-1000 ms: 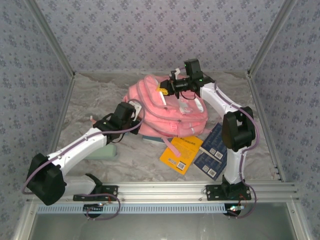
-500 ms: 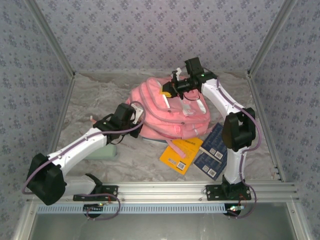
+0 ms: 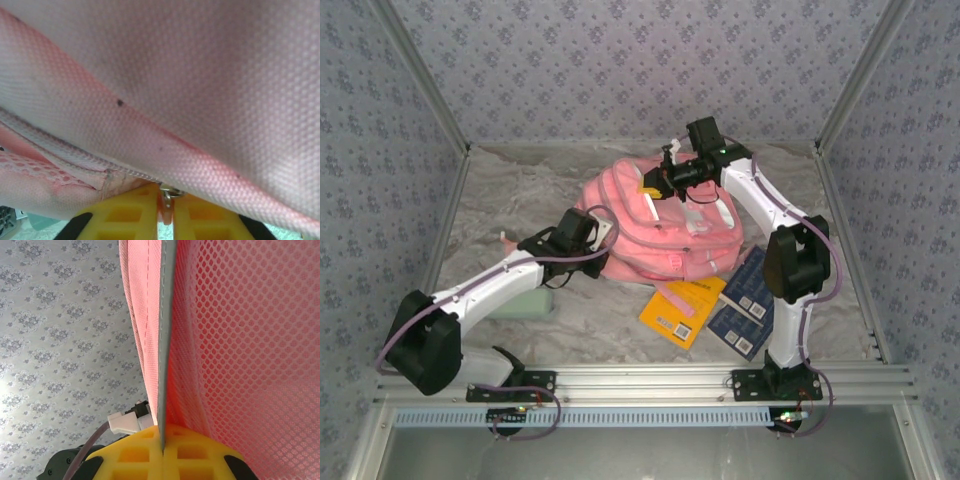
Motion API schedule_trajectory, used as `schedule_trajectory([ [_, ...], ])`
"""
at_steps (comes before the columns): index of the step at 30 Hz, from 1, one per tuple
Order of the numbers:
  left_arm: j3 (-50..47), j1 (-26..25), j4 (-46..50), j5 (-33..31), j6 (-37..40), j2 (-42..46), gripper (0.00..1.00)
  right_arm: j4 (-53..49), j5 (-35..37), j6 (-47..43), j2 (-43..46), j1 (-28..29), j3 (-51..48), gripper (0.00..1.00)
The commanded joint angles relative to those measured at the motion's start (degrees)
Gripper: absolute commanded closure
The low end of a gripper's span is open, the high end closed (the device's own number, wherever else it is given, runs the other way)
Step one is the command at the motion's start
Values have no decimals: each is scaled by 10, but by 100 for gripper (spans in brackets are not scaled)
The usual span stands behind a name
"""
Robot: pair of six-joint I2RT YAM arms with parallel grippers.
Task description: Pack the student bag
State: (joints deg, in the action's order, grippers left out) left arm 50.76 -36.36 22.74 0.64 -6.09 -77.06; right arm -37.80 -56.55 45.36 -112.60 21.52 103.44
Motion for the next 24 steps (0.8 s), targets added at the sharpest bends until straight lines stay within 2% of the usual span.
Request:
schedule_trajectory([
  [1,12,2,20,-1,12,-3,93,0,-36,0,32,0,34,100],
  [4,9,3,28,6,14,9,100,-18,-29,-17,27,-5,39,100],
  [7,4,3,33,17,18,30,100,-83,2,-77,18,-3,66,100],
  [11,10,3,56,20,31,46,100,-179,81,-165,2,-2,103,100],
  [15,20,2,72,41,32,47,100,-271,197,-231,-21,1,149,98],
  [21,35,-13,46,115,-46,12,100,-330,384,-273,-18,28,201,55],
  [24,40,-20,25,141,-92,-6,100,-338,470,-285,16,36,199,47],
])
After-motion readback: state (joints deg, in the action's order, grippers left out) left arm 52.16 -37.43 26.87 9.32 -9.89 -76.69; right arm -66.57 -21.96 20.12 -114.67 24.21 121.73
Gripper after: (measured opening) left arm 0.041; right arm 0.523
